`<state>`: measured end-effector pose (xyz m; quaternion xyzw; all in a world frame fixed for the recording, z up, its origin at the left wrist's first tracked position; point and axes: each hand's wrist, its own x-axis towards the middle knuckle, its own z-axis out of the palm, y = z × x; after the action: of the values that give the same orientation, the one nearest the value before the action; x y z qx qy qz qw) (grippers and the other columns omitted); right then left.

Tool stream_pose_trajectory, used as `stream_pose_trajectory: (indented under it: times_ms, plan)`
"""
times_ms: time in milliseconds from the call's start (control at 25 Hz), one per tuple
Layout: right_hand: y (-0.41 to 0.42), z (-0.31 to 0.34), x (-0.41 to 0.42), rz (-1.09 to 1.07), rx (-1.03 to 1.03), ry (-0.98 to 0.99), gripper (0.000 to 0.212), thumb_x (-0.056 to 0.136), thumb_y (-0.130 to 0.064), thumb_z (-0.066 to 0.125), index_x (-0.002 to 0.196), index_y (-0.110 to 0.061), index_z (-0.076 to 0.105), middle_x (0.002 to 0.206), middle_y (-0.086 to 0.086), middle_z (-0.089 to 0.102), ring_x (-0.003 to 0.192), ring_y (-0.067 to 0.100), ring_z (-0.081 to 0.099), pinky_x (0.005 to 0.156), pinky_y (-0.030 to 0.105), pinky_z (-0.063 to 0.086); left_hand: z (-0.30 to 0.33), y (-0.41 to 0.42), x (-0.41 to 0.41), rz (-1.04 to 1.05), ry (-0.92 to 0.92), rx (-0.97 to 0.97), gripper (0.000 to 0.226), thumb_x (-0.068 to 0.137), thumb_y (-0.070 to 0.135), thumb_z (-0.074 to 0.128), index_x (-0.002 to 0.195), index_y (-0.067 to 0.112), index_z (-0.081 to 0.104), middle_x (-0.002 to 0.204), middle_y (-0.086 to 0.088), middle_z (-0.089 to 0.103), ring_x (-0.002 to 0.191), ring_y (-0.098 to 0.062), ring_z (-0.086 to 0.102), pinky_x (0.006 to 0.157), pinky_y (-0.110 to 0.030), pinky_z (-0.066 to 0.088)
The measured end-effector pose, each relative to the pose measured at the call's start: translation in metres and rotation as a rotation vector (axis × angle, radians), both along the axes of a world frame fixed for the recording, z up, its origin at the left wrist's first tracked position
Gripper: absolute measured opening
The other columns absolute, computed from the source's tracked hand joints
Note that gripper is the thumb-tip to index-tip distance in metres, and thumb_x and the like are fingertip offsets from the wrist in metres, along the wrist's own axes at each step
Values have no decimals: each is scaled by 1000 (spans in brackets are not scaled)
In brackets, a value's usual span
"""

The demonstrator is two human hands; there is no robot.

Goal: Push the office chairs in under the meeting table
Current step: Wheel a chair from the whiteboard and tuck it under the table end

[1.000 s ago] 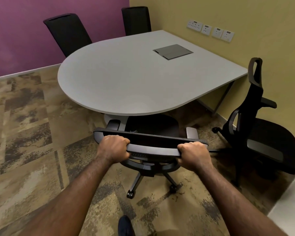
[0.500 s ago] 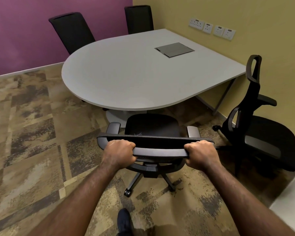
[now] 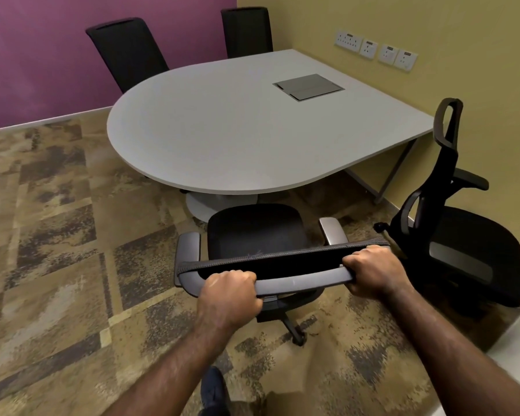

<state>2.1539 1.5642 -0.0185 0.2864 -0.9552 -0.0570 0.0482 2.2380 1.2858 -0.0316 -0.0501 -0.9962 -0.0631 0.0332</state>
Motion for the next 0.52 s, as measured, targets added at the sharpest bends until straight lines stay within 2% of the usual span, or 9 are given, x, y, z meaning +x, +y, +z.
stream_pose_trajectory:
  times_ms: [120,320,400,520]
  plan:
    - [5,3,-7,24,-21,-11,19,46,-29,70,50,-25,52,46,-9,52,41,19,51,50,26,42,0,7,-1,14,-21,6,12,70,39,53,72,28,57,59,13,46,56,-10,48,55,-28,38]
    - [1,1,-15,46,-40,-20,21,46,-28,73,51,-24,53,47,-6,54,42,20,53,49,27,41,0,0,-9,13,-2,-2,11,70,40,53,67,30,50,57,14,42,53,-8,44,53,-27,33]
    - [-3,1,-19,42,-51,-16,22,46,-28,75,52,-23,54,48,-7,55,42,20,54,50,27,42,1,-5,-14,-1,14,-16,12,68,39,55,64,31,47,54,14,39,51,-8,42,51,-27,31]
    - [-19,-1,-21,42,-77,-13,23,49,-31,73,52,-22,52,48,-6,56,43,23,55,49,28,43,2,-24,-23,-20,37,-54,14,61,36,63,60,27,52,50,14,38,45,-9,38,47,-24,29]
